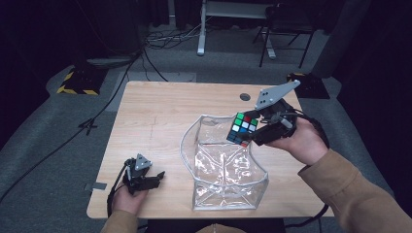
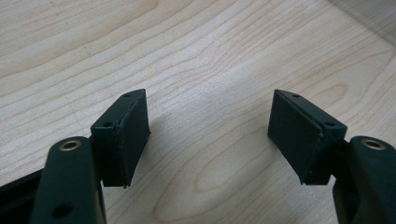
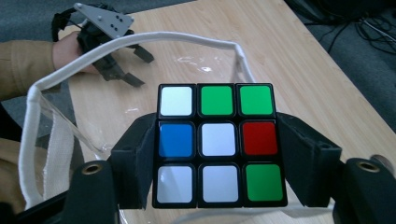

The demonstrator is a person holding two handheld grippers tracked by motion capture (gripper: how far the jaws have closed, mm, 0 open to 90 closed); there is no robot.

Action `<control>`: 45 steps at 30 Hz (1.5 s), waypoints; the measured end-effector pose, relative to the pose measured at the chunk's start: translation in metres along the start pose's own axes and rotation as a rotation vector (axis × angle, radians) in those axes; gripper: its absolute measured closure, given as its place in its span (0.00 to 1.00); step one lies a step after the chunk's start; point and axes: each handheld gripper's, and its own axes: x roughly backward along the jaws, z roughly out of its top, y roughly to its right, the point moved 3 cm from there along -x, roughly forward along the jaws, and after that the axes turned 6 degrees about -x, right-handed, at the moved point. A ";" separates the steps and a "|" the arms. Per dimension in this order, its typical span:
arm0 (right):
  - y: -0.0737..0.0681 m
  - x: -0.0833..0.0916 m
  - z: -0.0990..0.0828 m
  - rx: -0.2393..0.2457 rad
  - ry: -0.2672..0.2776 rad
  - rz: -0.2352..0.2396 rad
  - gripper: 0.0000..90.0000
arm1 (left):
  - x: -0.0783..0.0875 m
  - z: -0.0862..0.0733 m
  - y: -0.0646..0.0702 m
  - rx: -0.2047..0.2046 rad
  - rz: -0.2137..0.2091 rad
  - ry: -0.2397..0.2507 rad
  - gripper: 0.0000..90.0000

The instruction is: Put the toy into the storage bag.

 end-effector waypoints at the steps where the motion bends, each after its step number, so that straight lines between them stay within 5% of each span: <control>1: 0.000 0.000 0.000 0.000 0.000 0.000 0.38 | 0.000 0.000 0.000 0.000 0.000 0.000 0.33; 12: -0.025 -0.024 0.018 0.052 -0.019 0.078 0.38 | 0.001 0.000 0.001 0.001 -0.004 -0.004 0.33; 26: -0.041 -0.045 0.023 0.050 -0.054 0.155 0.38 | 0.001 -0.001 0.001 0.001 -0.004 -0.004 0.33; 45: -0.068 -0.096 0.013 0.121 -0.240 0.223 0.38 | 0.001 -0.001 0.001 0.001 -0.004 -0.004 0.33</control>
